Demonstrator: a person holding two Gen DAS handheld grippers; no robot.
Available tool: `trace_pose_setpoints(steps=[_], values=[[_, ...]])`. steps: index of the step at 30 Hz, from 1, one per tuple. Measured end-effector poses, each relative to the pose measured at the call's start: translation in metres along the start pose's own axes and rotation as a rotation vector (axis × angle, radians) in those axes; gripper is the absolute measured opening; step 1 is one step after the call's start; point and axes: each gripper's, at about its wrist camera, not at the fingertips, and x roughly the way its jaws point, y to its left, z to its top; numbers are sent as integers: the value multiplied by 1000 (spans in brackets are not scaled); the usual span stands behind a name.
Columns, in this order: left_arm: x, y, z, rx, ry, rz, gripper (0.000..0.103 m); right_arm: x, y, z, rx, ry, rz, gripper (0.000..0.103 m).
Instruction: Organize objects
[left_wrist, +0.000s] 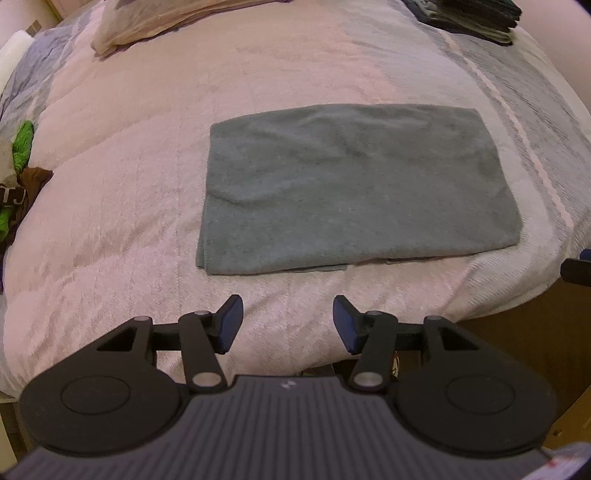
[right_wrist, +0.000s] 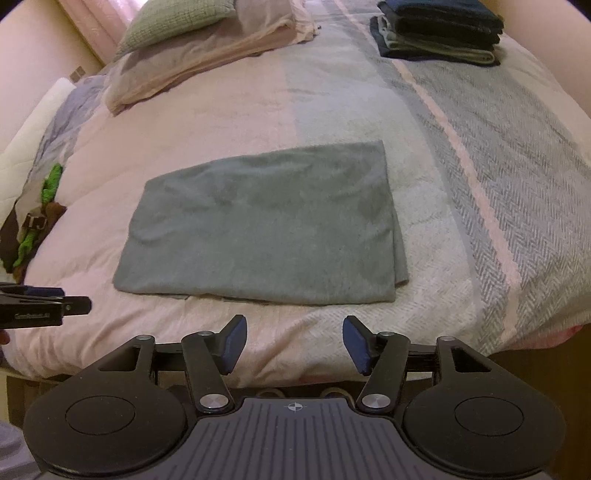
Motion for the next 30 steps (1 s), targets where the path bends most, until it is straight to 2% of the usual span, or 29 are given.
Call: trace_pose_setpoints(steps=[13,18,24,27,30], values=[[-17,-4,3,-12,-58,18,54,-10,-12,9,9,-34,31,55],[-8,6,-2,-55,-64,-15,54,-1,-27,10,42,-3,38,55],[8,32,-9,-138,-103,-37,48,18,-57,15,99,7,19,55],[22,47,-10,-198,-99,-43,39,30,-75,19,137,16,0,55],[37,55,-11,-225,-98,-54,38,39,-87,22,142,17,-9,55]])
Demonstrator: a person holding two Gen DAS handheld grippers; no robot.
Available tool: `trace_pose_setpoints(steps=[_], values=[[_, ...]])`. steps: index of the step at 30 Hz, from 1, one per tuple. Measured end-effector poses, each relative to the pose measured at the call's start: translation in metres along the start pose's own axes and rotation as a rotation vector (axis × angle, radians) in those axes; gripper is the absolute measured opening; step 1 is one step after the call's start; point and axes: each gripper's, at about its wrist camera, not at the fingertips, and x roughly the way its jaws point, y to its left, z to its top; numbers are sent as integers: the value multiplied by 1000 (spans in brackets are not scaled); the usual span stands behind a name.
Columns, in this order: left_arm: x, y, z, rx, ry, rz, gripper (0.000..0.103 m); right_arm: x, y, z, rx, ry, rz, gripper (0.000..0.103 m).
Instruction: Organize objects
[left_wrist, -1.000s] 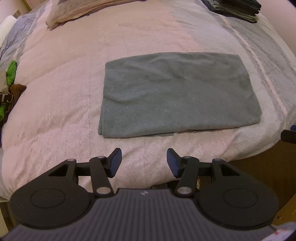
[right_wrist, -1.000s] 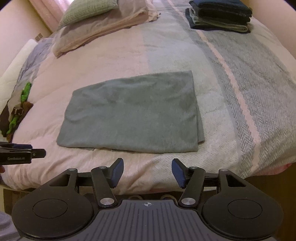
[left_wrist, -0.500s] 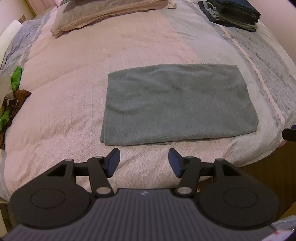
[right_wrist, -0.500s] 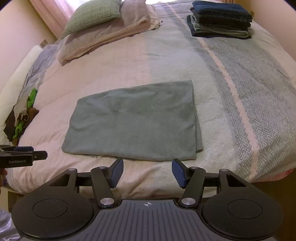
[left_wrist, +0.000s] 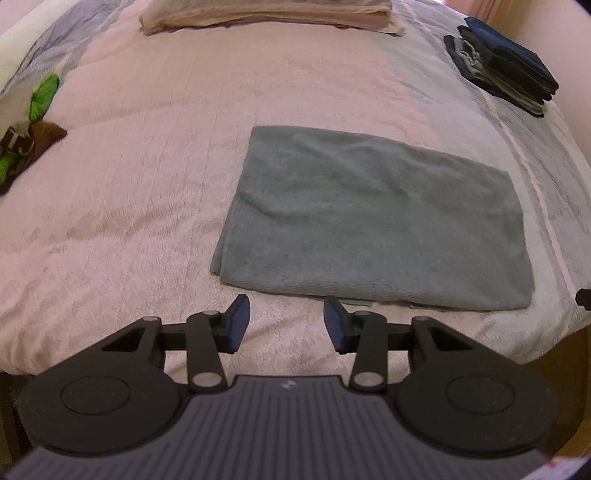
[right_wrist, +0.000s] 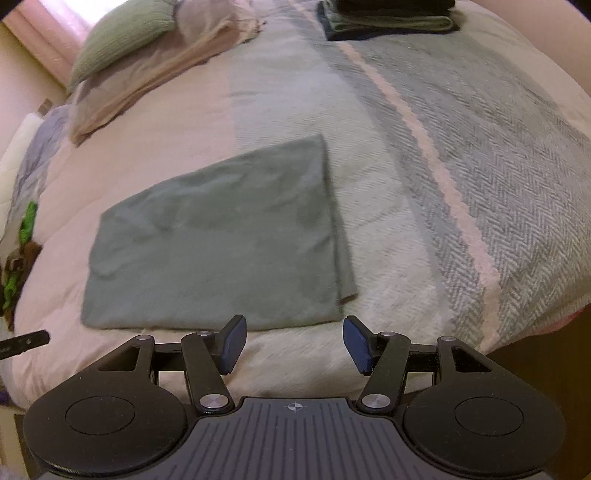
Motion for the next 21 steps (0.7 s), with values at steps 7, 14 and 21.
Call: trace_pose_setpoints(steps=[7,14,21], values=[[37,6,-2,-15,-11,-14,38,35,-23,1,-4,-14,20,55],[83,3,12,10,-41,-35,37,86,-54,11,20,-100,67,55],[122,5,27,-30,-51,-78,37,124,-75,20,77,-167,199,54]])
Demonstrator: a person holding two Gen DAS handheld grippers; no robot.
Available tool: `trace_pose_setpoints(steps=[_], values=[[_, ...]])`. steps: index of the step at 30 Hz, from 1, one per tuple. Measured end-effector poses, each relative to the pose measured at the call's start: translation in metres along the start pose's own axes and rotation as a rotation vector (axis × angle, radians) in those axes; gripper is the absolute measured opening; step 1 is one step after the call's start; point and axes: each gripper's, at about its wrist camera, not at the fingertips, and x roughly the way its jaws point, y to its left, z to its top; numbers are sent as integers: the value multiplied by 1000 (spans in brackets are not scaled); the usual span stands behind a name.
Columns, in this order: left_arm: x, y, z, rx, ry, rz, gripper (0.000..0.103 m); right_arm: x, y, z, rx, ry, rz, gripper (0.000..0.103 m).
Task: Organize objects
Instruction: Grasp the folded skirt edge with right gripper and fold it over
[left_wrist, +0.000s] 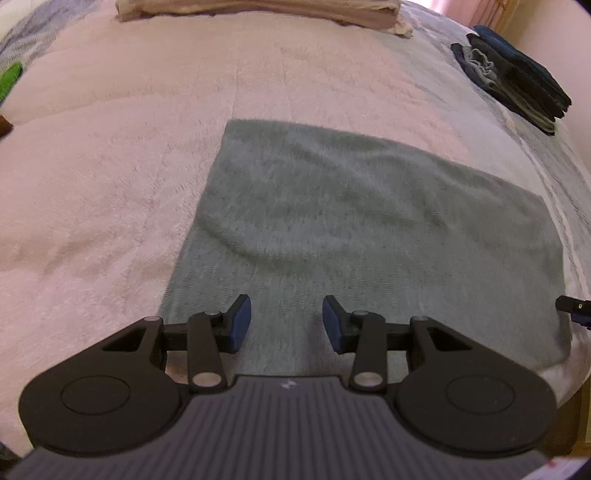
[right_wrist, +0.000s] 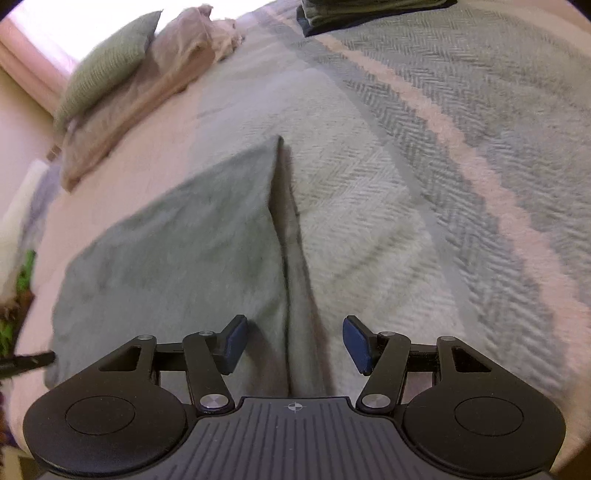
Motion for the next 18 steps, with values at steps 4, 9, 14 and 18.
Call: trace_pose_setpoints(steps=[4,9,14,18], values=[[10,0,1,-8,14,-2,37,0,-11,2,57,-2,77,30],[7,6,3,-24,-1,-5,37,5,-33,0,173,9,156,36],[9,16,11,-24,-10,-16,37,18,-41,-4,277,-16,247,38],[21,21,19,-21,0,-37,36,21,-40,-5,300,-2,275,38]])
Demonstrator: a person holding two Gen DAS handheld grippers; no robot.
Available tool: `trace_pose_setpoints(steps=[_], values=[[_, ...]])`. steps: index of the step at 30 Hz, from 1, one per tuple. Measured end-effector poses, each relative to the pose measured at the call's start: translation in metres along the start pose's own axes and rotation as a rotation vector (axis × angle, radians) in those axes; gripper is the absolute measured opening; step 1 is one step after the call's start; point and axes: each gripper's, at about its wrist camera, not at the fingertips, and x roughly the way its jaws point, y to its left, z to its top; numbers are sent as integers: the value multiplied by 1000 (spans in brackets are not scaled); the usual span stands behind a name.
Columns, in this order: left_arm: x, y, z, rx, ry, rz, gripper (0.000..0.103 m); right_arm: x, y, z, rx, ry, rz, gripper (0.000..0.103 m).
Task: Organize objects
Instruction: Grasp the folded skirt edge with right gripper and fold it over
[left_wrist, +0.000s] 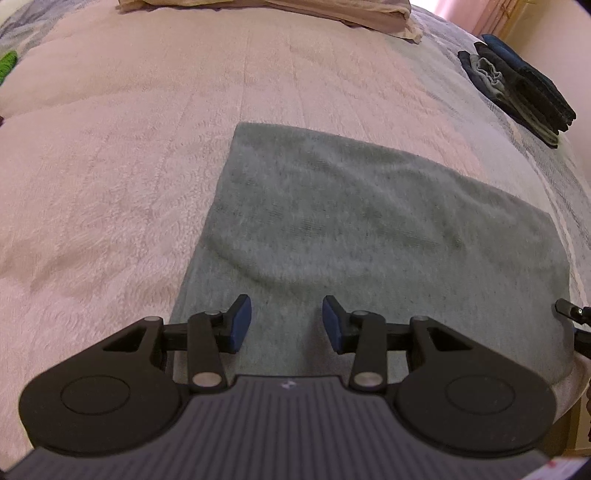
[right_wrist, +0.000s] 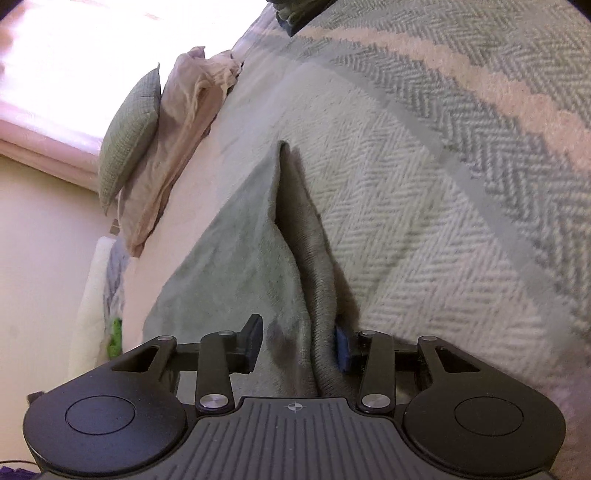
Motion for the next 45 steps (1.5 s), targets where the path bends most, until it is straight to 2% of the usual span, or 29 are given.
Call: trace_pose_setpoints(steps=[2,3,4,6,9,12,15,16,17,19,22,25,27,30,32,34,36,38,40,42,45], values=[[6,3,2,-2,8,-20,36,1,4,0,-6,3,-20,38],[10,4,3,6,12,-30,36,3,7,0,-24,10,-42,32],[13,5,5,19,18,-36,36,6,10,0,-36,20,-72,18],[16,5,8,51,29,-49,36,8,15,-1,-15,15,-101,14],[14,12,17,77,39,-85,34,8,40,-5,-33,-8,-224,13],[8,33,31,64,24,-102,32,15,89,-12,-99,-44,-434,12],[4,70,49,36,7,-135,30,33,170,-34,-324,-90,-710,12],[4,86,55,31,3,-151,30,42,202,-46,-404,-118,-783,11],[5,99,60,26,7,-162,30,51,233,-59,-458,-143,-819,11],[2,130,72,14,32,-183,30,67,281,-90,-518,-173,-826,11],[-9,175,83,-3,42,-203,30,116,354,-149,-654,-182,-835,11],[-14,226,91,-17,54,-171,30,172,392,-200,-759,-132,-795,11],[-15,253,92,-31,64,-150,30,203,402,-226,-813,-89,-771,11],[-14,280,88,-47,78,-134,30,274,390,-271,-940,101,-807,21],[-13,291,83,-58,94,-142,30,301,376,-289,-956,167,-842,24],[-11,289,79,-54,100,-156,30,303,379,-301,-1004,128,-869,28],[-10,289,76,-39,105,-176,30,293,384,-301,-977,129,-831,29],[-9,283,73,-18,120,-187,30,268,389,-298,-897,124,-727,30],[-12,274,72,-6,134,-222,30,249,398,-290,-803,101,-663,31],[-15,262,73,0,153,-261,30,221,390,-274,-700,50,-650,31],[-19,231,75,24,160,-355,30,179,369,-245,-562,-41,-679,31]])
